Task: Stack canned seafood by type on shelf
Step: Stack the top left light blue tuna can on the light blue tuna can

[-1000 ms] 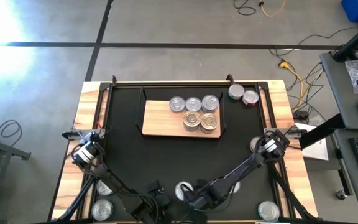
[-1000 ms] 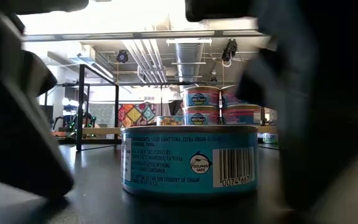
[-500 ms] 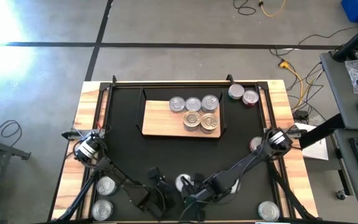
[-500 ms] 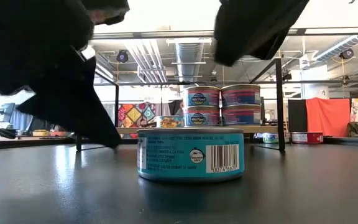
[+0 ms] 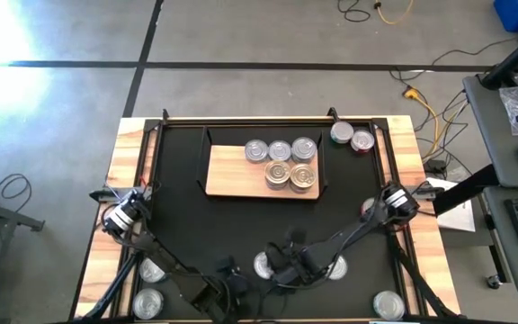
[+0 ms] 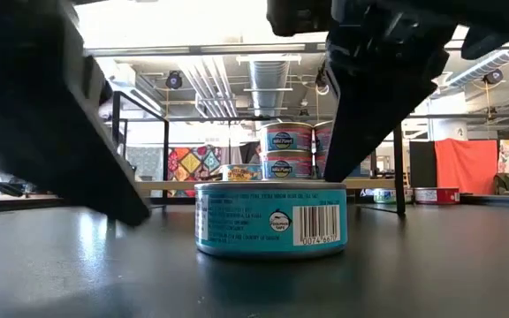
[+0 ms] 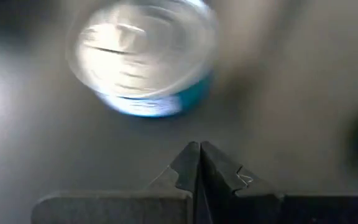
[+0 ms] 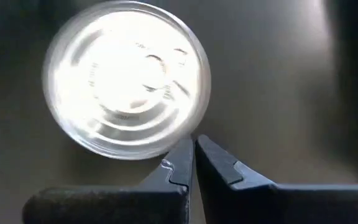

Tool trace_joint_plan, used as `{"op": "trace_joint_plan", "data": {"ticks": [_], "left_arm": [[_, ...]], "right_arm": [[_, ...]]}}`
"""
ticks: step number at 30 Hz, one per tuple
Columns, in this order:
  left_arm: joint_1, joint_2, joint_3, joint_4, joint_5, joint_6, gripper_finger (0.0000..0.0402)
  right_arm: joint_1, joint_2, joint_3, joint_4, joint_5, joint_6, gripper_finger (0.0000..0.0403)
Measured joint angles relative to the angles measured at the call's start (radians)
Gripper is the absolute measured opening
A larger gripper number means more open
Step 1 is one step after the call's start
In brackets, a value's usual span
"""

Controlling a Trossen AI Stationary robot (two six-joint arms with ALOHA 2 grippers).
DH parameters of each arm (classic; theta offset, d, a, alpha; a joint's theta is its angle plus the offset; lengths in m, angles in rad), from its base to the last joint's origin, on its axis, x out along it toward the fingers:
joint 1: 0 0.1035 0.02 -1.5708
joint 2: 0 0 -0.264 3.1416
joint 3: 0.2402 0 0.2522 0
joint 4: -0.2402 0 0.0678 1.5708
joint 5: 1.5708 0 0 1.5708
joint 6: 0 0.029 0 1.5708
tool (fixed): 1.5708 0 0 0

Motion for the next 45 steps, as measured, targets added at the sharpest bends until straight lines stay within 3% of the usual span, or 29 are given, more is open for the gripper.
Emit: {"op": "trace_joint_plan", "data": {"ticks": [6,10,15,19,25,30,35,39,45], "left_arm": [[0.04,0.029,-0.007,-0.028,0.0,-0.04,0.0],[0.089,0.002,-0.018,-0.112,-0.009,0.025,0.0],[0.117,-0.063,-0.018,-0.29,-0.027,0.057,0.0],[0.11,-0.11,-0.034,-0.395,-0.026,0.042,0.0],[0.047,-0.148,-0.034,-0.271,0.053,-0.061,0.0],[-0.034,-0.12,-0.033,-0.119,0.068,-0.032,0.0014],[-0.075,-0.083,-0.034,-0.101,0.104,-0.036,0.0067],[-0.078,-0.073,-0.034,-0.107,0.087,-0.065,0.014],[-0.07,-0.065,-0.034,-0.115,0.07,-0.105,0.0253]], "right_arm": [[0.005,0.014,0.0,0.115,-0.141,-0.004,0.0013],[0.035,0.003,0.009,0.119,-0.211,-0.004,0.0013],[0.053,-0.046,0.01,0.044,-0.198,-0.005,0.0013],[0.059,-0.057,0.009,-0.099,-0.128,0.016,0.0013],[0.062,-0.057,0.0,-0.14,-0.091,0.046,0.0013],[0.081,-0.058,-0.004,-0.12,-0.104,0.057,0.0013],[0.083,-0.056,-0.005,-0.122,-0.096,0.039,0.0013],[0.061,-0.014,-0.009,-0.149,-0.039,0.042,0.0013],[0.022,0.035,-0.01,-0.088,-0.045,0.058,0.0013]]}}
